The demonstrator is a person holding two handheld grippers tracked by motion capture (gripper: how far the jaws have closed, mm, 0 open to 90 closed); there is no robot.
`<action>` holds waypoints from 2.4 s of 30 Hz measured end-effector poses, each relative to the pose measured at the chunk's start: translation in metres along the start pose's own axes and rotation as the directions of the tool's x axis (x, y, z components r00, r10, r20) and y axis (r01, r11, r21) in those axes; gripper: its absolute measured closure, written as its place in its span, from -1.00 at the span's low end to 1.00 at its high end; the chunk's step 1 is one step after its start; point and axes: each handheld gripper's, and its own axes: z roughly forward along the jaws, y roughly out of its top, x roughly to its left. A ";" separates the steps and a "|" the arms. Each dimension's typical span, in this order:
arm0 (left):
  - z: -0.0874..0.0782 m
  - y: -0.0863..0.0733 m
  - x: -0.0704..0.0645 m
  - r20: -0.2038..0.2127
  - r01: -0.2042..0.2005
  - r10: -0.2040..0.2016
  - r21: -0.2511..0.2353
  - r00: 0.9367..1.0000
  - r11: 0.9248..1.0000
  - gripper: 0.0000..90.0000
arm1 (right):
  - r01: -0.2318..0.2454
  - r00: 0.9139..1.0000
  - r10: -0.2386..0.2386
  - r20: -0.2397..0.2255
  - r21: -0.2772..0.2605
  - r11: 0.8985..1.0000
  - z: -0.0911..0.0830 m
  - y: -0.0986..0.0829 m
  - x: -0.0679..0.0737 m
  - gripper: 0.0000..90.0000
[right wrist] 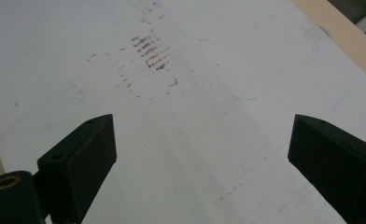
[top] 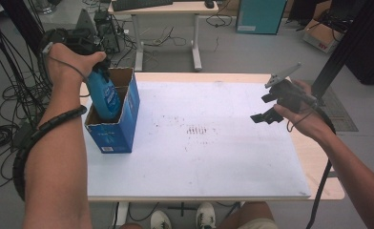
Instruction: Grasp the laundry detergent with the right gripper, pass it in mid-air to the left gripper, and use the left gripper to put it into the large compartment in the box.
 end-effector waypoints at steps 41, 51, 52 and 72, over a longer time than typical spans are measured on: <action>0.102 -0.019 -0.007 -0.017 -0.035 0.035 0.001 0.999 0.999 -0.18 | -0.038 0.999 0.038 0.001 0.005 0.999 0.019 -0.017 -0.007 -0.83; 0.105 -0.024 -0.003 0.006 -0.027 0.027 0.005 1.000 1.000 -0.19 | -0.040 0.999 0.041 -0.001 0.009 0.999 0.021 -0.019 -0.008 -0.83; 0.105 -0.024 -0.003 0.006 -0.026 0.026 0.005 1.000 1.000 -0.19 | -0.041 0.999 0.041 -0.001 0.009 0.999 0.022 -0.019 -0.008 -0.83; 0.106 -0.024 -0.003 0.005 -0.026 0.026 0.004 1.000 1.000 -0.19 | -0.037 0.999 0.037 0.012 0.010 0.999 0.017 -0.017 -0.010 -0.83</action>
